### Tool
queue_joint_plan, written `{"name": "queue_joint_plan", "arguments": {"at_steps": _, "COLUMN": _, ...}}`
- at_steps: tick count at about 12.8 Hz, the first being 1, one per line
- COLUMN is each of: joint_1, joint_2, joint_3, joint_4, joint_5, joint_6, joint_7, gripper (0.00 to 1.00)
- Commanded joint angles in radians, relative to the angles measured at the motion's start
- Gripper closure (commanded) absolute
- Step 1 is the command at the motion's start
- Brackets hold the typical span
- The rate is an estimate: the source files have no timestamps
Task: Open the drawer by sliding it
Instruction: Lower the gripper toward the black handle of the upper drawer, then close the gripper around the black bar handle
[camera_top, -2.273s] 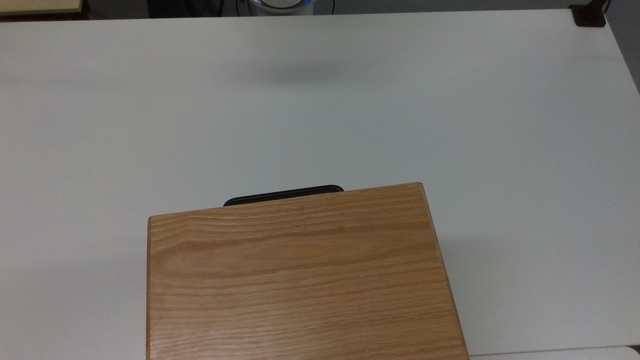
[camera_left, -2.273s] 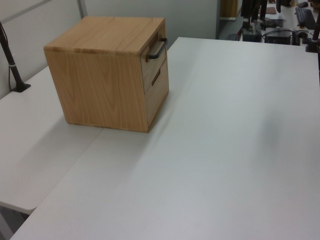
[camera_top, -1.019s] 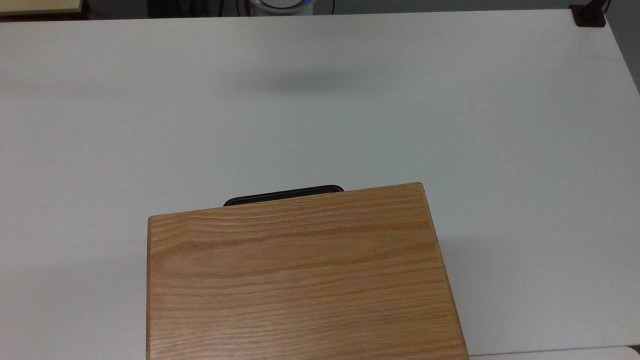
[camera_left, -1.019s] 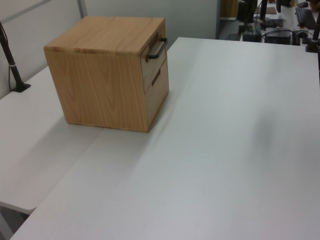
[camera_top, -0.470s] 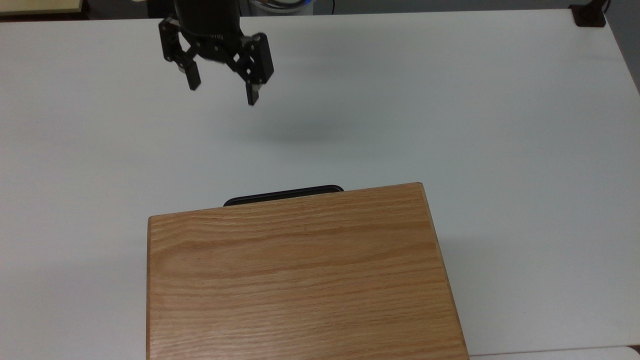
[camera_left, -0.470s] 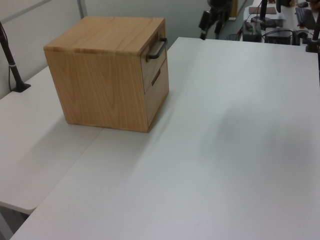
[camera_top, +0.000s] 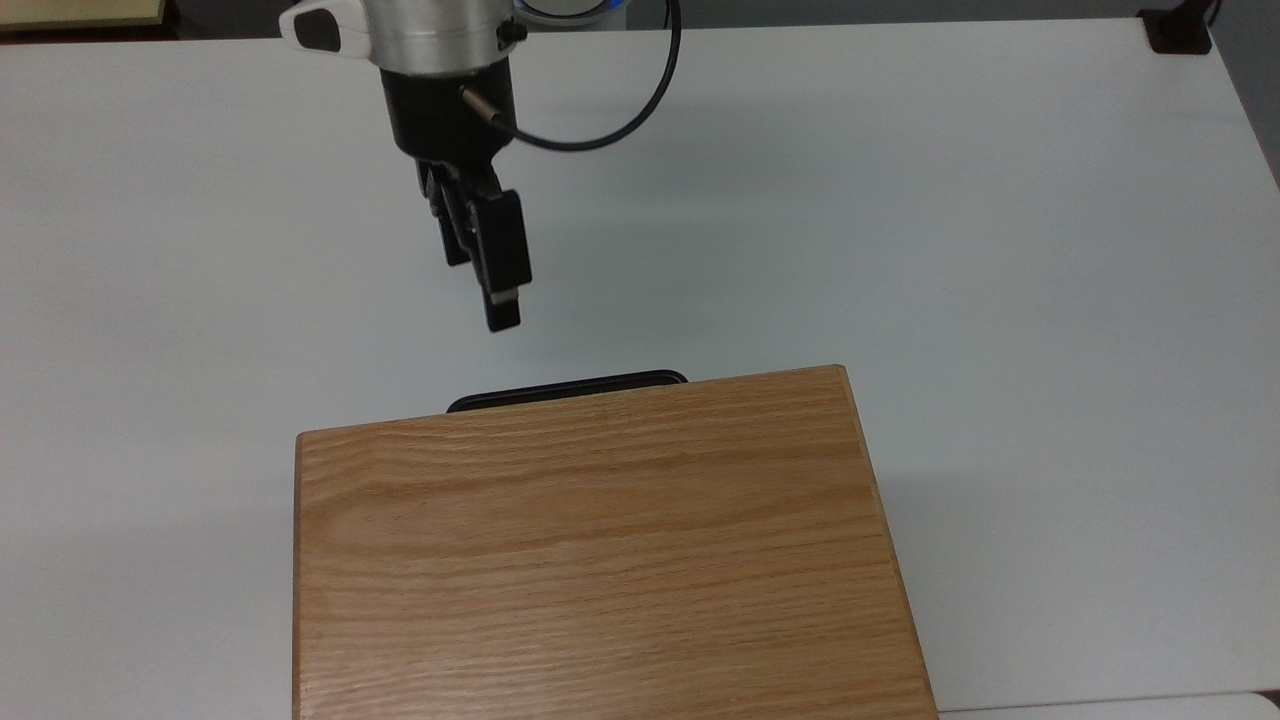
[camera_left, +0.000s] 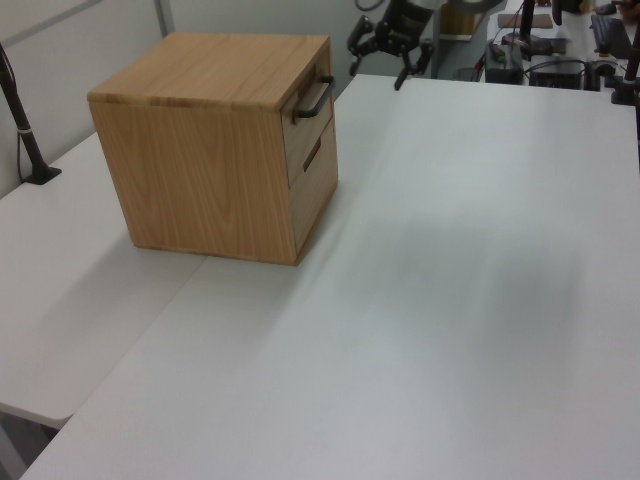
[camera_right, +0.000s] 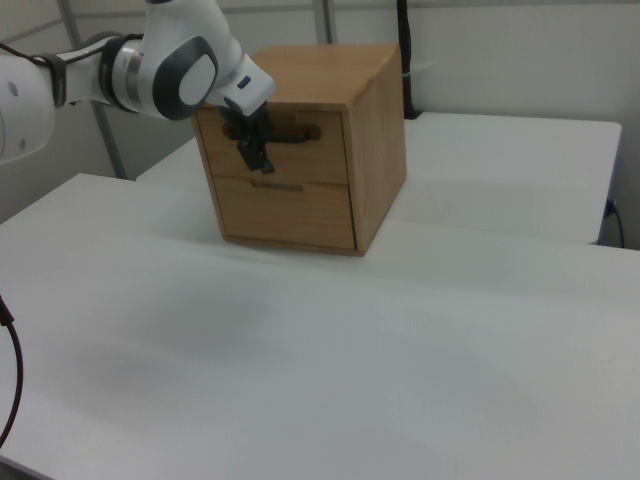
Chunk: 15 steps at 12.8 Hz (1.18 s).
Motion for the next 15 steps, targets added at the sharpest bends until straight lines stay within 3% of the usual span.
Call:
{"name": "queue_joint_plan", "arguments": {"at_steps": 1, "joint_1": 0.019, "joint_2": 0.061, "joint_3": -0.003, "joint_4": 0.066, "joint_5": 0.015, "joint_6": 0.094, "joint_7": 0.212, "gripper": 0.01}}
{"name": "queue_joint_plan", "arguments": {"at_steps": 5, "joint_1": 0.050, "joint_2": 0.128, "joint_3": 0.013, "joint_4": 0.104, "joint_5": 0.012, "joint_6": 0.160, "joint_7": 0.271, "gripper": 0.18}}
{"name": "queue_joint_plan", "arguments": {"at_steps": 9, "joint_1": 0.048, "joint_2": 0.170, "joint_3": 0.019, "joint_4": 0.142, "joint_5": 0.014, "joint_6": 0.160, "joint_7": 0.273, "gripper": 0.47}}
{"name": "queue_joint_plan", "arguments": {"at_steps": 11, "joint_1": 0.048, "joint_2": 0.168, "joint_3": 0.028, "joint_4": 0.142, "joint_5": 0.014, "joint_6": 0.160, "joint_7": 0.273, "gripper": 0.66}}
{"name": "queue_joint_plan", "arguments": {"at_steps": 15, "joint_1": 0.047, "joint_2": 0.147, "joint_3": 0.028, "joint_4": 0.133, "joint_5": 0.018, "joint_6": 0.157, "joint_7": 0.265, "gripper": 0.90}}
